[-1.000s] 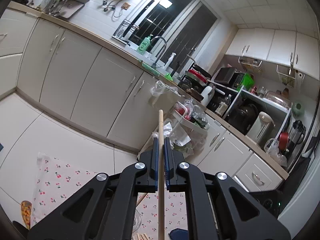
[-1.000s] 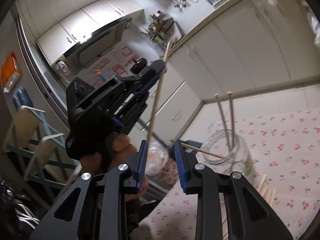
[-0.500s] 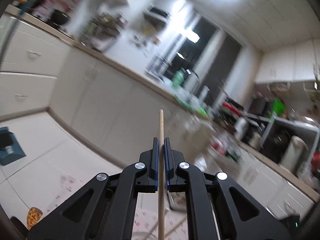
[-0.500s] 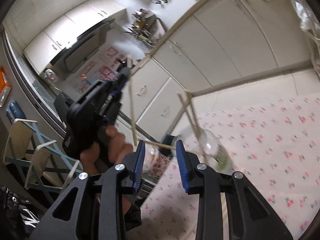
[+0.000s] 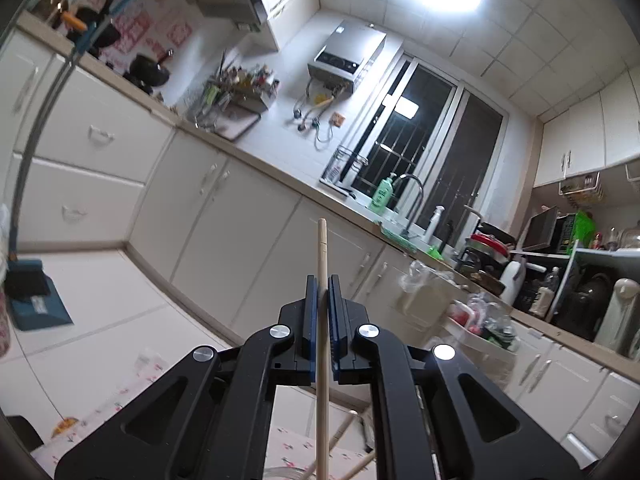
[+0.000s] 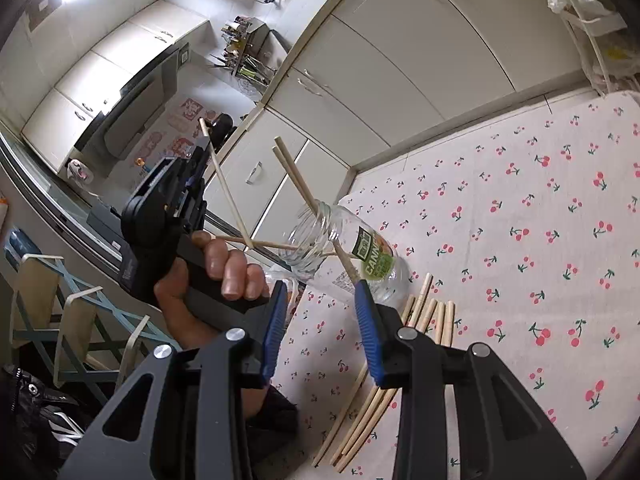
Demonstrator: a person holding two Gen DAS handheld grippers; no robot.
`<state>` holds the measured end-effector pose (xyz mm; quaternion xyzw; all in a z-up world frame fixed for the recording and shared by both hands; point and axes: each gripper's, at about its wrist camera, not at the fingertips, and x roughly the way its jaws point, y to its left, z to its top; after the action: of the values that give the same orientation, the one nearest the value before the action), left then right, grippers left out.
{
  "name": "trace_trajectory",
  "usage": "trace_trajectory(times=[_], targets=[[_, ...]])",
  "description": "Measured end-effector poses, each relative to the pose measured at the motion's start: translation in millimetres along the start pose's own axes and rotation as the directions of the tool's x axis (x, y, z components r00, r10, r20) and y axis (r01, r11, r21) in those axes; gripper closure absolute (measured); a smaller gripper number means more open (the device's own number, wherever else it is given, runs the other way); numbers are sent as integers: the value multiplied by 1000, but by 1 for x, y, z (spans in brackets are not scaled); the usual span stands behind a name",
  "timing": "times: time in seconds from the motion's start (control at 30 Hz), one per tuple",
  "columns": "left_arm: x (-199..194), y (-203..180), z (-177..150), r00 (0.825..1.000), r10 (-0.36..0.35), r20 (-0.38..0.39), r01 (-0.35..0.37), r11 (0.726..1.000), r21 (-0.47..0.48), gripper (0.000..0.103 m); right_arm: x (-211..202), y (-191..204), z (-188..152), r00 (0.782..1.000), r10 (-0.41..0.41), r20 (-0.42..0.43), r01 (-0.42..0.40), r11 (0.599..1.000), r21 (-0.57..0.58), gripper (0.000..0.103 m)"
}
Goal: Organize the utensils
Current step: 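Lower the left tool's stick into the jar and open the left tool, then return to the stick pile and grasp one stick with the left tool while the right tool grasps another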
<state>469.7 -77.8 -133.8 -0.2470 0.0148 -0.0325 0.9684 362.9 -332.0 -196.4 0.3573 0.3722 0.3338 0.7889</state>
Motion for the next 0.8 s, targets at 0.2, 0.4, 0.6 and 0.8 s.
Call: trace_trajectory(times=[0.2,0.4,0.6,0.8], targets=[[-3,-10,-13,999,35,33,-37,997,67,98,1,6,-3,1000,19,-13,-19,1000,7,68],[2,-5,-24,999,36,-6,-35,997,64,98,2,9,-5,999,21,-25,-21,1000,3,66],[-1,-2,-32,999,32,-23,-30,997,78,98,1,8,-6,1000,20,-23,-20,1000,8,64],[-20,-2,-34,998,20,-60,-11,990,138,98,1,9,-8,999,-33,-23,32,999,-18,62]])
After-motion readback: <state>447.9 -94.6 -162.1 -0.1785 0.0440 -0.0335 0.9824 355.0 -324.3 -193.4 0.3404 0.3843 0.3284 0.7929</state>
